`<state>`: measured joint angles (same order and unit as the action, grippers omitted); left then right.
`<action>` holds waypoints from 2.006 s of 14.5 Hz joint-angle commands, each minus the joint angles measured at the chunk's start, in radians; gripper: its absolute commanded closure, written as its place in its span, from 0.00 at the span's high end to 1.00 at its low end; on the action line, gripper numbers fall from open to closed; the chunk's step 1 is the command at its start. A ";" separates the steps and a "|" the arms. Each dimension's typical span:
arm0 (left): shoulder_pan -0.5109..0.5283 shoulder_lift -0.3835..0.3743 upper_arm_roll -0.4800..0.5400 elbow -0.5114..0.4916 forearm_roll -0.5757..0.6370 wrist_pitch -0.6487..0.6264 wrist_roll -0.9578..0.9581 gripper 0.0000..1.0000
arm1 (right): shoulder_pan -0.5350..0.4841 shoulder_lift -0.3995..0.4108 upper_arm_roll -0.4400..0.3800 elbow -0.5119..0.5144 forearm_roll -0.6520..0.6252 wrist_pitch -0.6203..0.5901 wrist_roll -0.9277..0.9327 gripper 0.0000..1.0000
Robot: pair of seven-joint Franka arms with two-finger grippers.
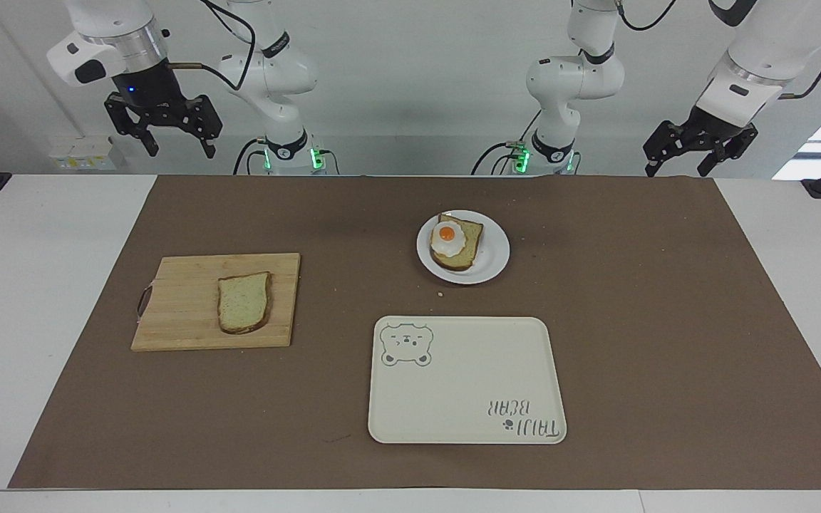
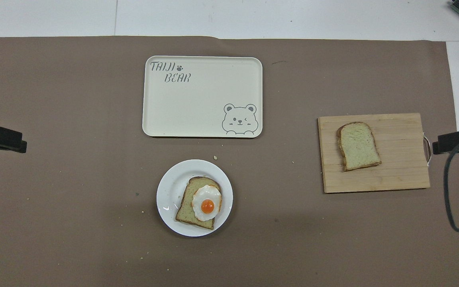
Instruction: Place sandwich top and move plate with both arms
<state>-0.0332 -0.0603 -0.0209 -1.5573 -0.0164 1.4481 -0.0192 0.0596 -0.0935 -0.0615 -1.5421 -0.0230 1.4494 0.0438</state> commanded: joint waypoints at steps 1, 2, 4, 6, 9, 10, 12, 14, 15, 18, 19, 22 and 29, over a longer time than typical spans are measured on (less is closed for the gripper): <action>0.007 0.004 -0.005 0.013 0.015 -0.018 -0.008 1.00 | -0.004 -0.015 0.002 -0.016 0.006 0.000 -0.025 1.00; 0.007 0.004 -0.005 0.013 0.015 -0.018 -0.008 1.00 | -0.004 -0.015 0.002 -0.016 0.006 0.000 -0.025 1.00; 0.007 0.004 -0.005 0.013 0.015 -0.018 -0.008 1.00 | -0.004 -0.015 0.002 -0.016 0.006 0.000 -0.025 1.00; 0.007 0.004 -0.005 0.013 0.015 -0.018 -0.008 1.00 | -0.004 -0.015 0.002 -0.018 0.006 0.000 -0.025 1.00; 0.007 0.005 -0.005 0.013 0.015 -0.018 -0.008 1.00 | -0.004 -0.017 0.002 -0.020 0.006 0.000 -0.028 1.00; 0.007 0.004 -0.005 0.013 0.015 -0.018 -0.008 1.00 | -0.006 -0.022 0.002 -0.027 0.006 0.000 -0.028 1.00; 0.007 0.004 -0.005 0.013 0.015 -0.018 -0.008 1.00 | -0.006 -0.037 0.002 -0.062 0.006 0.002 -0.030 1.00; 0.007 0.005 -0.005 0.013 0.015 -0.018 -0.008 1.00 | -0.007 -0.043 0.002 -0.081 0.008 0.009 -0.030 1.00; 0.007 0.005 -0.005 0.013 0.015 -0.018 -0.008 1.00 | -0.009 -0.045 0.002 -0.092 0.008 0.031 -0.029 1.00; 0.007 0.005 -0.005 0.013 0.015 -0.018 -0.008 1.00 | -0.007 -0.045 0.003 -0.144 0.011 0.084 -0.028 1.00; 0.007 0.005 -0.005 0.013 0.015 -0.018 -0.008 1.00 | -0.007 -0.045 0.003 -0.164 0.011 0.113 -0.028 1.00; 0.007 0.004 -0.005 0.013 0.015 -0.018 -0.008 1.00 | -0.007 -0.045 0.002 -0.211 0.051 0.164 -0.068 1.00; 0.007 0.004 -0.005 0.013 0.015 -0.018 -0.008 1.00 | -0.018 -0.012 0.000 -0.364 0.052 0.368 -0.157 1.00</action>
<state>-0.0332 -0.0603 -0.0209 -1.5573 -0.0164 1.4481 -0.0192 0.0585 -0.1027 -0.0625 -1.8400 0.0076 1.7365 -0.0542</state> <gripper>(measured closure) 0.000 0.000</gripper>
